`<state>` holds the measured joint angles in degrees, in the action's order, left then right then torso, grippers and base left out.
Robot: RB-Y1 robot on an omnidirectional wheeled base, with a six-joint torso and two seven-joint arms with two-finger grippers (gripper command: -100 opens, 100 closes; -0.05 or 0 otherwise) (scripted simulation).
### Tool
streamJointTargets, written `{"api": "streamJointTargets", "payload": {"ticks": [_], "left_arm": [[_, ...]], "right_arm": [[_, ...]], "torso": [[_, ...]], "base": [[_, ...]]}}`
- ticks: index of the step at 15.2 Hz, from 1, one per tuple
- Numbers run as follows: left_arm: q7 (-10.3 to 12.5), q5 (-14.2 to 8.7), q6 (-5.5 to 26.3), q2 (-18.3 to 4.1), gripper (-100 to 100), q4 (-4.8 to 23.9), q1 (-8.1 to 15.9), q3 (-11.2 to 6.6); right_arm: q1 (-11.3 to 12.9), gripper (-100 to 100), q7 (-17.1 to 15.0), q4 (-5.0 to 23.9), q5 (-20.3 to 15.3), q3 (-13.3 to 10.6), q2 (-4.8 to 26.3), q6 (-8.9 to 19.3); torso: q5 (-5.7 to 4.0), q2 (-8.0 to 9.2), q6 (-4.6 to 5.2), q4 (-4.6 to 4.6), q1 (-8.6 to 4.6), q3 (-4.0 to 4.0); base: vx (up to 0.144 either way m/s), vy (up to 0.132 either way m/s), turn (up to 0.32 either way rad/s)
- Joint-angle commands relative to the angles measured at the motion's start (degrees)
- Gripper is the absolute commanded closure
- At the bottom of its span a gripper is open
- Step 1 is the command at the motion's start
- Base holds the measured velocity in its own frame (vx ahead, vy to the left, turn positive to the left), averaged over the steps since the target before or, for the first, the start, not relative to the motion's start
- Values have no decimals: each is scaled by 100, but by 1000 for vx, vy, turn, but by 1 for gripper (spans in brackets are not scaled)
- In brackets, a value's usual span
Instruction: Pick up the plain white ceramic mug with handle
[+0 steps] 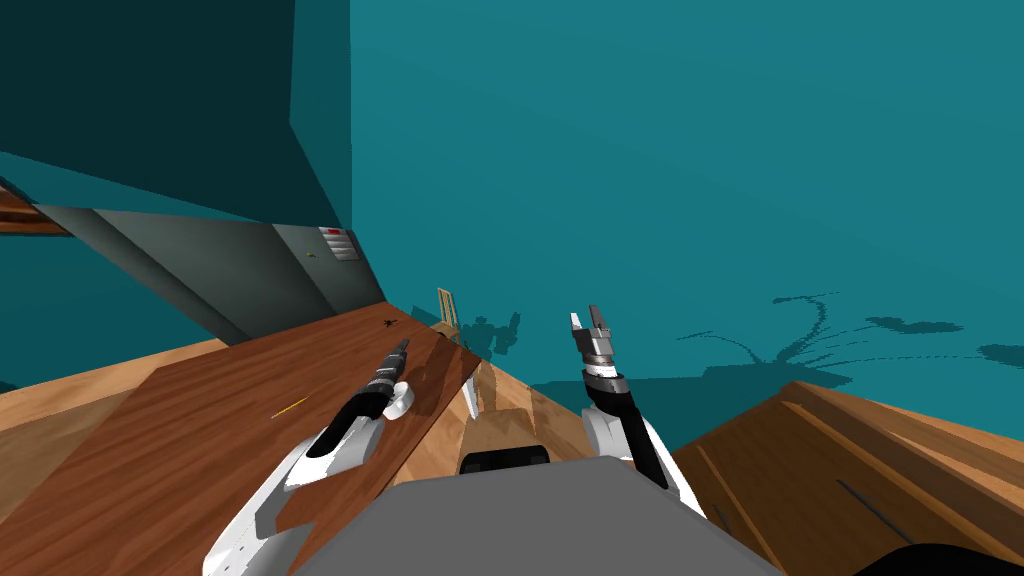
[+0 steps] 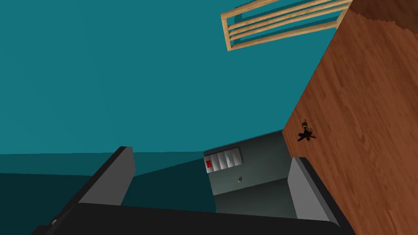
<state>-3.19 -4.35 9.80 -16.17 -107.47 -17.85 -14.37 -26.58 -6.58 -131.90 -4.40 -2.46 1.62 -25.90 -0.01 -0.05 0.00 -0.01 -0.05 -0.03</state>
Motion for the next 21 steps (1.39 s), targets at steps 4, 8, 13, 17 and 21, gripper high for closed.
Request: {"api": "streamJointTargets", "payload": {"ticks": [4, 8, 13, 17, 21], "left_arm": [[-22, -47, 517, -66, -100, 205, 119, -122], [-21, -175, 1052, -243, -100, 604, 315, -363], [-20, -240, 1635, -328, -100, 808, 415, -486], [-20, -305, 2015, -411, -100, 1013, 515, -611], [-19, -436, 2556, -570, -100, 1425, 718, -863]], "right_arm": [[0, 0, 0, 0, 0, 0, 0, 0], [0, 0, 0, 0, 0, 0, 0, 0], [0, 0, 0, 0, 0, 0, 0, 0], [0, 0, 0, 0, 0, 0, 0, 0], [0, 0, 0, 0, 0, 0, 0, 0]], "torso": [[0, 0, 1, 0, 1, 0], [0, -2, 0, 0, 1, -1], [0, -3, 1, 0, 2, -2], [0, -2, 0, 0, 2, -1], [1, -1, 0, 0, 3, -1]], "base": [[9, -9, -45], [15, -13, -68], [14, -10, -56], [14, -7, -51], [15, -5, -70]]}}
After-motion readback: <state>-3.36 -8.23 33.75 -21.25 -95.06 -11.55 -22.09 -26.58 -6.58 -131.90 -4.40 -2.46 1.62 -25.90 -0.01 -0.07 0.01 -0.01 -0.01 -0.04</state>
